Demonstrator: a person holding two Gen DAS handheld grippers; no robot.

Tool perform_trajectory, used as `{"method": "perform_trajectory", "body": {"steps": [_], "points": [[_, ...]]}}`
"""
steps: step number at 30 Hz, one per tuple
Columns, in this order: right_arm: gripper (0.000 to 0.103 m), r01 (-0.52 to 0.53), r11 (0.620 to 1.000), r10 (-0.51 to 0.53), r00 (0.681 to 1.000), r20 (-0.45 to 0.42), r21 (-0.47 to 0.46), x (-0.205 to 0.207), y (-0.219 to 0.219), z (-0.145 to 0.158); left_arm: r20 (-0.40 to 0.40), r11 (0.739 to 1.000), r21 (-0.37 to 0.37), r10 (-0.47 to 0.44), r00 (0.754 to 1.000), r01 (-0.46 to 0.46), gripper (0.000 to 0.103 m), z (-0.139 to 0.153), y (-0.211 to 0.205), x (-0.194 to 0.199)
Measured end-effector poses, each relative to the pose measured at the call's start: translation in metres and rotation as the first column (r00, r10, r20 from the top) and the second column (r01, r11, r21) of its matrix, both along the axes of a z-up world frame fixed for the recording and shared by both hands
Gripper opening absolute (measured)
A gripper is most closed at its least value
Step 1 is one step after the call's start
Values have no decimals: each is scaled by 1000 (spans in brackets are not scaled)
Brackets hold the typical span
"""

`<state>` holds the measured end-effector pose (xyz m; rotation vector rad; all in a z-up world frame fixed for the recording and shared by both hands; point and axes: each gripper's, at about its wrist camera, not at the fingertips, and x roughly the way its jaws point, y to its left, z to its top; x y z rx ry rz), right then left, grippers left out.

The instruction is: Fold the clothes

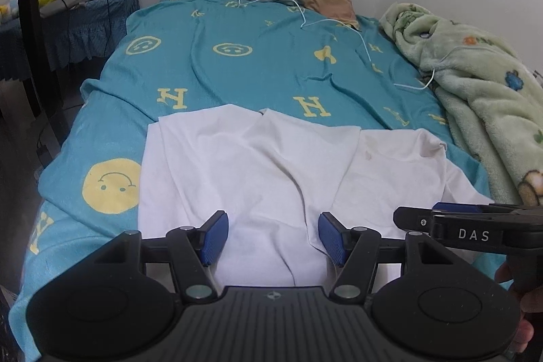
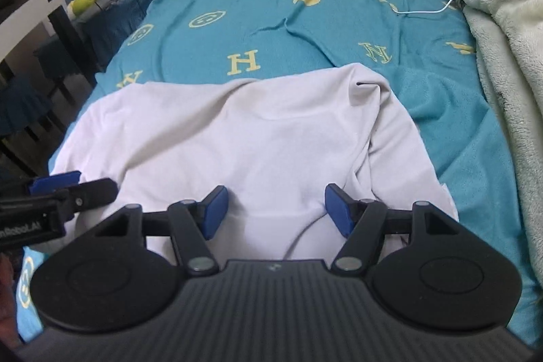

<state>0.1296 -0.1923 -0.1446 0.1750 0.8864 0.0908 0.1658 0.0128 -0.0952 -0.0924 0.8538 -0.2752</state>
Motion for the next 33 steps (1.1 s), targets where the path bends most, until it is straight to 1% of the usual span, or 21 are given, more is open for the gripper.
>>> {"method": "perform_trajectory", "body": {"steps": [2, 3, 4, 5, 6, 7, 8, 9, 11, 12, 13, 15, 17, 19, 22, 24, 26, 27, 28, 30, 33], "points": [[67, 28, 999, -28, 1000, -5, 41, 1, -5, 3, -28, 997, -78, 20, 999, -22, 63, 7, 9, -5], [67, 44, 997, -44, 999, -6, 65, 1, -8, 5, -54, 989, -145, 34, 998, -41, 64, 10, 15, -8], [66, 59, 994, -59, 998, -3, 89, 0, -11, 8, -97, 968, -241, 51, 994, -73, 69, 12, 25, -11], [65, 73, 991, -74, 997, 0, 108, -2, -14, 10, -142, 934, -340, 67, 988, -112, 70, 13, 35, -14], [65, 87, 989, -88, 996, 1, 123, -4, -17, 13, -191, 882, -443, 81, 978, -159, 71, 12, 46, -18], [65, 104, 985, -104, 995, -3, 136, -6, -21, 16, -234, 825, -528, 85, 968, -200, 75, 11, 54, -21], [65, 120, 980, -121, 993, -6, 156, -8, -26, 19, -265, 779, -584, 82, 961, -227, 80, 8, 59, -25], [66, 135, 973, -137, 991, -5, 186, -11, -30, 22, -293, 746, -618, 74, 953, -248, 81, 5, 60, -27], [66, 163, 955, -166, 986, -6, 247, -16, -38, 29, -359, 694, -659, 50, 932, -291, 82, -6, 59, -31], [66, 170, 946, -175, 984, -7, 277, -19, -41, 31, -402, 673, -667, 35, 915, -319, 83, -16, 57, -31], [66, 178, 938, -184, 983, -9, 298, -21, -43, 33, -449, 657, -668, 21, 893, -351, 83, -26, 54, -31], [66, 189, 927, -195, 981, -14, 325, -24, -45, 35, -529, 637, -648, 16, 848, -417, 83, -48, 50, -29], [67, 197, 917, -203, 979, -21, 348, -27, -47, 36, -575, 611, -637, 28, 818, -469, 82, -67, 49, -25], [67, 214, 886, -211, 976, -52, 411, -27, -51, 32, -577, 553, -653, 80, 813, -518, 77, -75, 57, -24], [67, 243, 812, -214, 970, -117, 530, -27, -55, 25, -566, 462, -683, 157, 810, -566, 76, -79, 70, -26], [67, 249, 782, -201, 969, -147, 572, -28, -53, 23, -574, 413, -698, 165, 802, -585, 68, -84, 74, -26], [67, 240, 752, -176, 971, -164, 614, -30, -46, 23, -570, 407, -698, 180, 801, -589, 40, -85, 75, -27], [67, 236, 724, -155, 971, -179, 648, -32, -41, 22, -560, 401, -708, 185, 808, -582, 38, -83, 75, -28], [67, 235, 694, -135, 971, -198, 681, -34, -36, 20, -545, 398, -718, 189, 817, -571, 30, -80, 74, -28], [67, 250, 623, -93, 964, -247, 741, -39, -24, 12, -499, 403, -743, 197, 844, -534, 25, -71, 73, -27], [67, 303, 525, -41, 943, -332, 796, -45, -7, -8, -433, 393, -789, 189, 881, -472, 23, -58, 71, -23]]}}
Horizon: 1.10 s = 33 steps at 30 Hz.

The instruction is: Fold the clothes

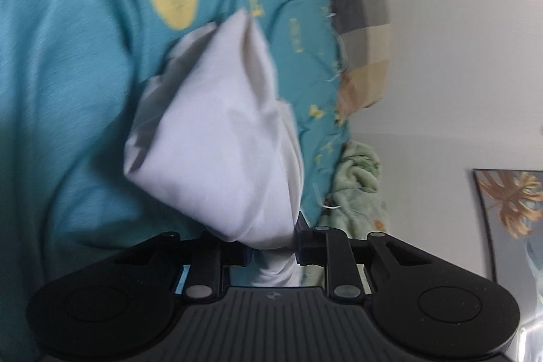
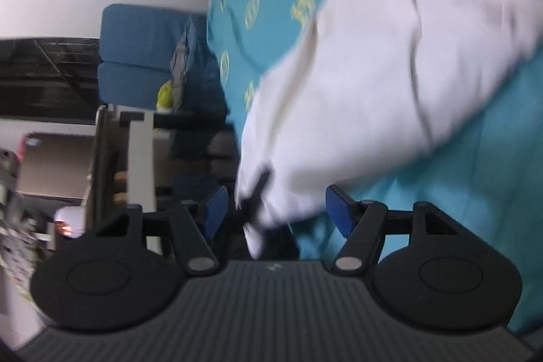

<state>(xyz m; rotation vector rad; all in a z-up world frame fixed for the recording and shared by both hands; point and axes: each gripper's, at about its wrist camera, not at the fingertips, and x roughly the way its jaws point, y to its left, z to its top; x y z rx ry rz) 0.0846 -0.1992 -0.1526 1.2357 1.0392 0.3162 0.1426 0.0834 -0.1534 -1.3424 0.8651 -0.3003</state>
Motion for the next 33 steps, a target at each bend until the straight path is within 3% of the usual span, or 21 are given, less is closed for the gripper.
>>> {"method": "perform_trajectory", "body": {"steps": [2, 5, 8, 10, 13, 15, 17, 18, 25, 30, 33], "points": [[67, 33, 996, -28, 997, -71, 81, 0, 4, -17, 29, 1000, -24, -2, 1000, 2, 23, 4, 0, 3], [67, 148, 980, -133, 984, -118, 130, 5, -8, -34, 43, 999, -41, 3, 999, -1, 23, 5, 1, 5], [67, 279, 953, -266, 957, -114, 119, 10, -28, -39, 30, 998, -70, 11, 999, -9, 23, 0, 2, 8], [67, 342, 938, -332, 935, -128, 62, 11, -38, -41, 24, 997, -79, 14, 1000, -12, 23, -2, 1, 9], [41, 373, 928, -371, 923, -103, 3, 13, -44, -39, 10, 996, -87, 18, 1000, -17, 24, -7, -1, 10], [24, 379, 925, -380, 923, -53, -27, 15, -44, -32, -11, 995, -100, 27, 1000, -28, 29, -12, -2, 11], [20, 379, 925, -379, 925, 6, -36, 16, -42, -21, -36, 992, -117, 35, 999, -39, 35, -16, -2, 10], [19, 377, 925, -376, 926, 31, -36, 17, -41, -16, -44, 991, -124, 36, 998, -41, 37, -18, -2, 9], [17, 355, 934, -348, 928, 130, -36, 22, -43, 3, -73, 986, -166, 19, 997, -31, 77, -27, -16, 10], [16, 354, 935, -346, 922, 171, -15, 16, -52, 18, -97, 982, -184, 12, 995, -30, 75, -35, -26, 8], [16, 347, 937, -336, 920, 202, -23, 10, -53, 25, -98, 982, -189, 4, 995, -23, 66, -39, -30, 10]]}}
